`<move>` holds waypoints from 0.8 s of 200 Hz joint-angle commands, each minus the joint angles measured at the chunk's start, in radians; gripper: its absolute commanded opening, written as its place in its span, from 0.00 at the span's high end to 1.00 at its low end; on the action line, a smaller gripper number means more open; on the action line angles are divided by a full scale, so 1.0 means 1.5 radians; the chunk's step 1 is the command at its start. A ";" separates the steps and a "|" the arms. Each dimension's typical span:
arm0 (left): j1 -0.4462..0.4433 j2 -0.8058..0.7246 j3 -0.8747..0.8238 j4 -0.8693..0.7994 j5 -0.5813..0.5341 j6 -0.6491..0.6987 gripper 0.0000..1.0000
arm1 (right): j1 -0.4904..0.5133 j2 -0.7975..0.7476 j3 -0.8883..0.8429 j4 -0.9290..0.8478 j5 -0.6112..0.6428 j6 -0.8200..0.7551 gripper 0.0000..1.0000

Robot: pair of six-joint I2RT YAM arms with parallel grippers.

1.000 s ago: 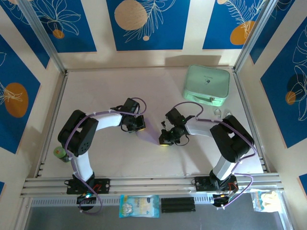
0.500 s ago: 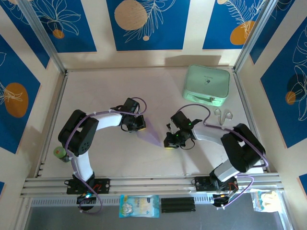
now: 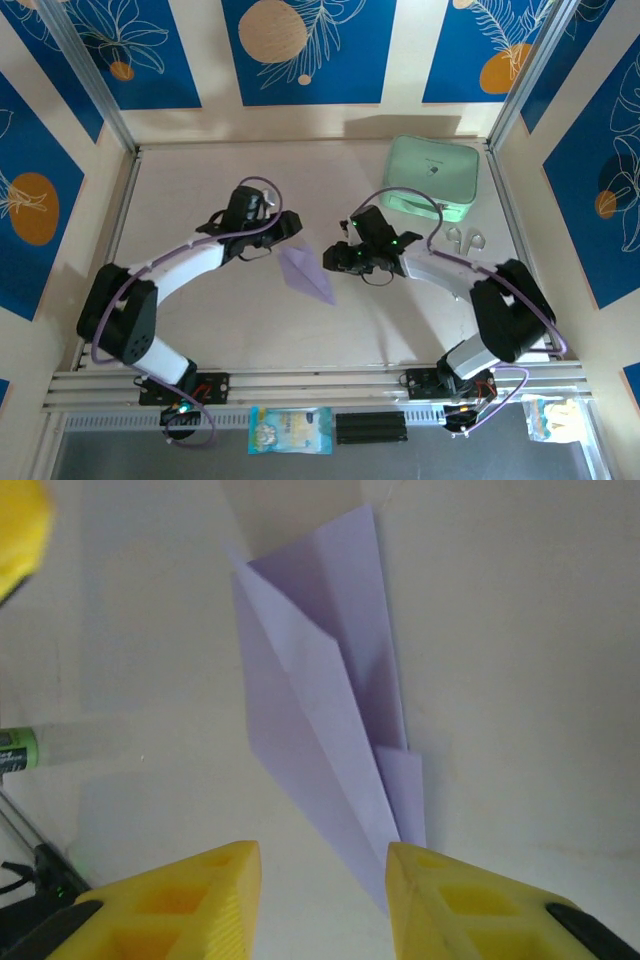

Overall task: Fold a paper plane with a square sheet of paper (pick it up from the middle)
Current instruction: Fourth fold the wing at the center of the table, then pick up the paper from the center of the table.

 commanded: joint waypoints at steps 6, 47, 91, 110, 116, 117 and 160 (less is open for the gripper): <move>0.038 -0.035 -0.085 0.066 -0.004 -0.055 0.37 | -0.002 0.065 0.037 0.024 -0.020 0.003 0.63; 0.059 -0.049 -0.141 0.098 0.025 -0.072 0.30 | 0.000 0.144 0.084 0.037 -0.042 -0.016 0.67; 0.063 -0.039 -0.150 0.113 0.040 -0.076 0.27 | 0.003 0.197 0.110 0.044 -0.086 -0.037 0.70; 0.063 -0.031 -0.147 0.119 0.052 -0.073 0.27 | 0.005 0.211 0.115 0.055 -0.107 -0.046 0.72; 0.064 -0.029 -0.147 0.121 0.057 -0.073 0.26 | 0.005 0.216 0.116 0.058 -0.114 -0.048 0.74; 0.064 -0.029 -0.147 0.122 0.057 -0.072 0.26 | 0.005 0.216 0.117 0.058 -0.115 -0.048 0.74; 0.067 -0.035 -0.158 0.152 0.095 -0.064 0.22 | -0.002 0.219 0.106 0.115 -0.149 -0.050 0.90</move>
